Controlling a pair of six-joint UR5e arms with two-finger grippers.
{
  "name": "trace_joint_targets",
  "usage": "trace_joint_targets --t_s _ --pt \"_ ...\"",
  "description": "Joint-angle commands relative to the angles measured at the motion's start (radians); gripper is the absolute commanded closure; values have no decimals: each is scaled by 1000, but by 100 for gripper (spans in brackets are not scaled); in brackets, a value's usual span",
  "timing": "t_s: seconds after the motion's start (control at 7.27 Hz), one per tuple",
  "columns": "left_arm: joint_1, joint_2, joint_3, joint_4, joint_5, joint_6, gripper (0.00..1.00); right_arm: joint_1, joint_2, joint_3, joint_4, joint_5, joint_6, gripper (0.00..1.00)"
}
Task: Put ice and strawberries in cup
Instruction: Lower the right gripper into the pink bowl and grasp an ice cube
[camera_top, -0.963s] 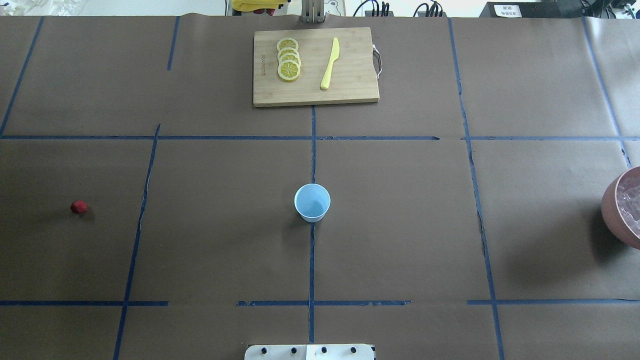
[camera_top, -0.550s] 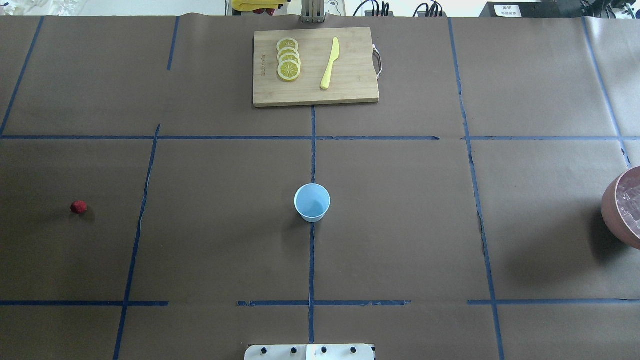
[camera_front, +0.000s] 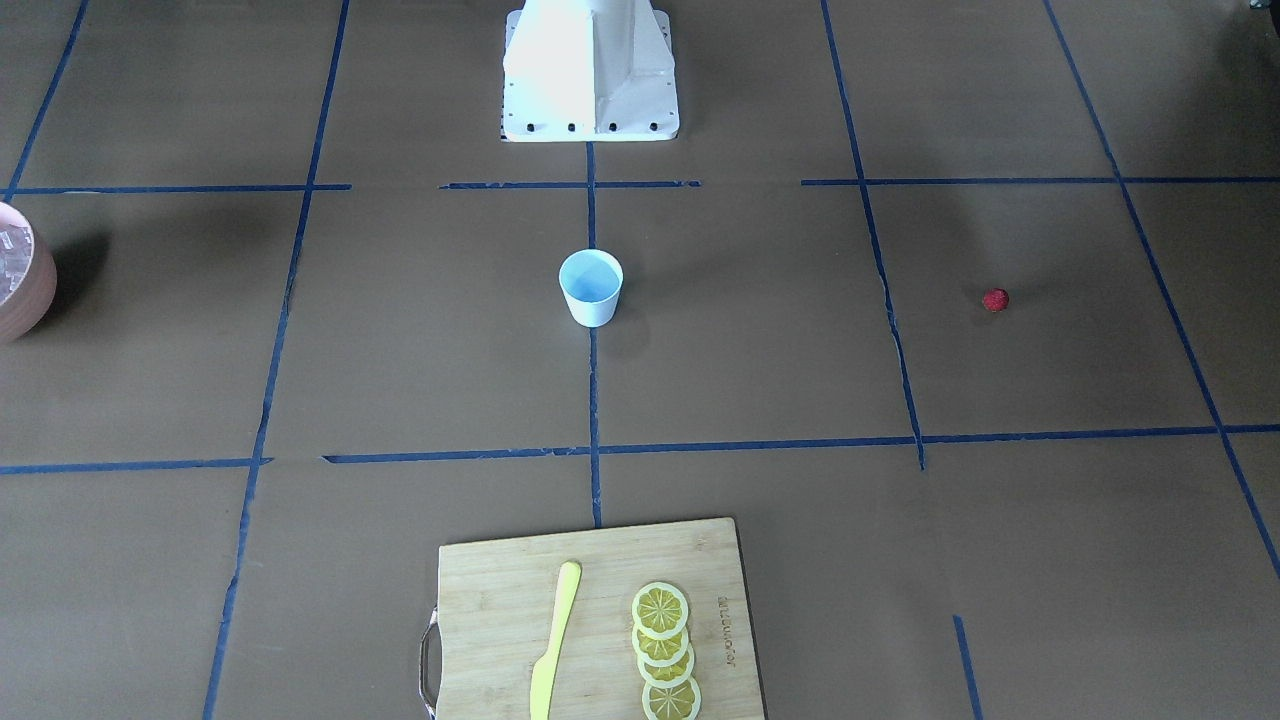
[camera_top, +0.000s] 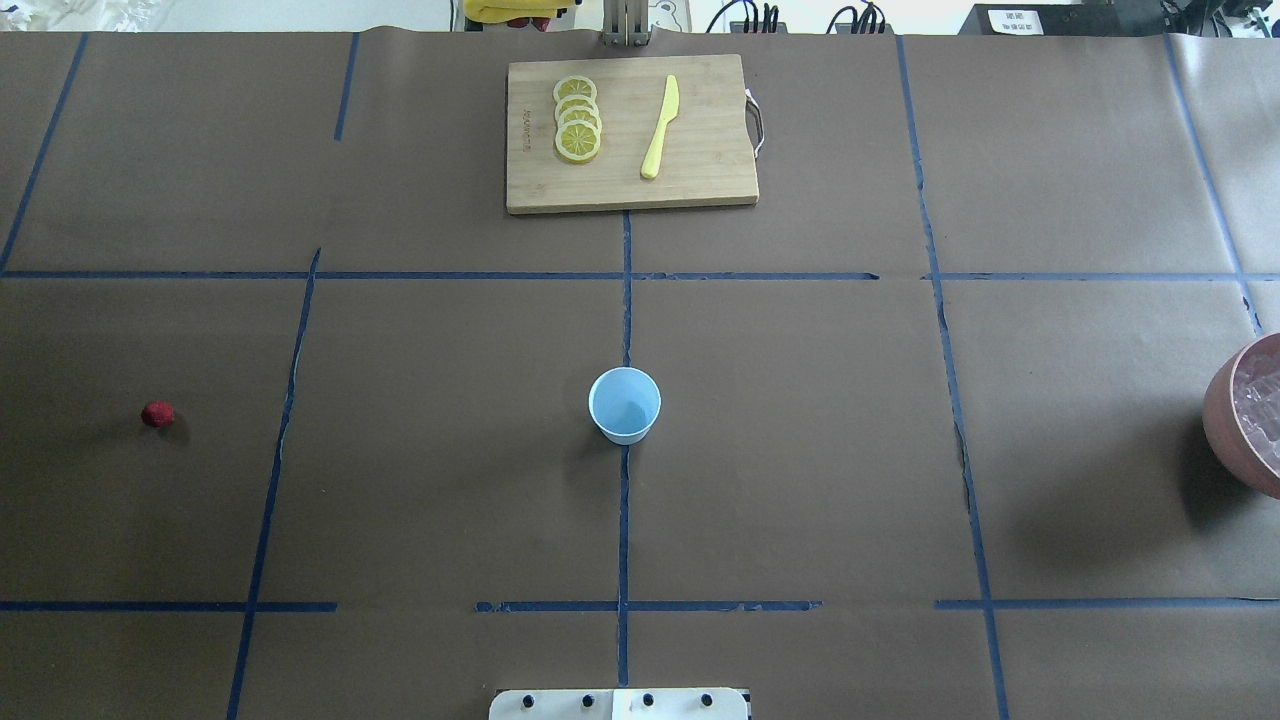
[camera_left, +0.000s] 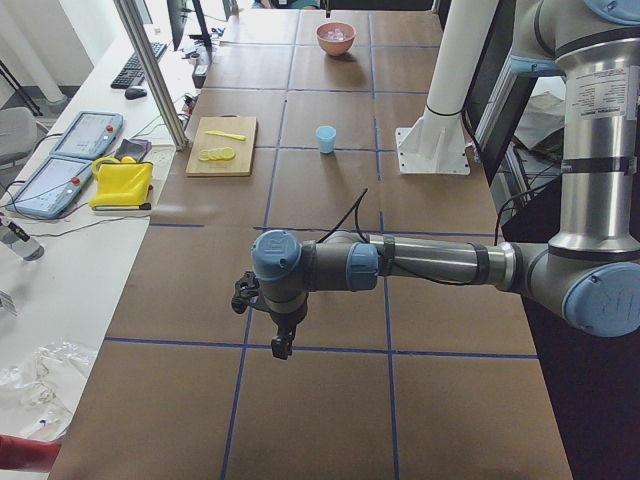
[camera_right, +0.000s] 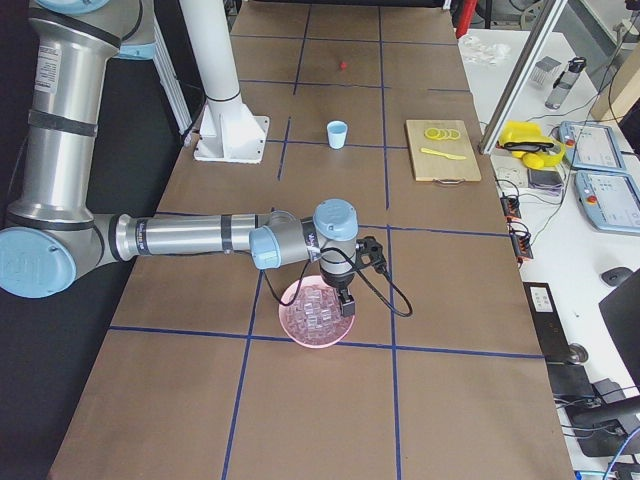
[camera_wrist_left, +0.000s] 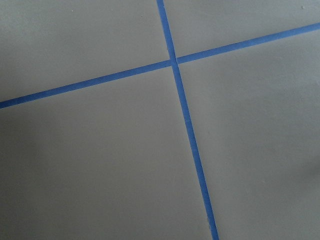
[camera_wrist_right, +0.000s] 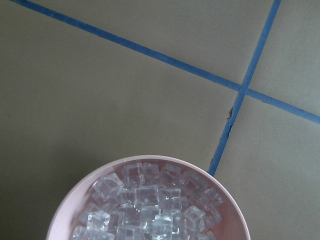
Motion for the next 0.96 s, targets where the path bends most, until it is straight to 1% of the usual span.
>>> trace_joint_targets --t_s 0.0,0.14,0.55,0.83 --pt "23 0 1 0 0 0 0 -92 -48 -13 112 -59 71 1" --pt "25 0 1 0 0 0 0 -119 -48 -33 115 -76 71 3" --pt "25 0 3 0 0 1 0 -153 -42 -94 187 -76 72 12" --pt "25 0 3 0 0 1 0 -160 -42 -96 188 -76 71 21"
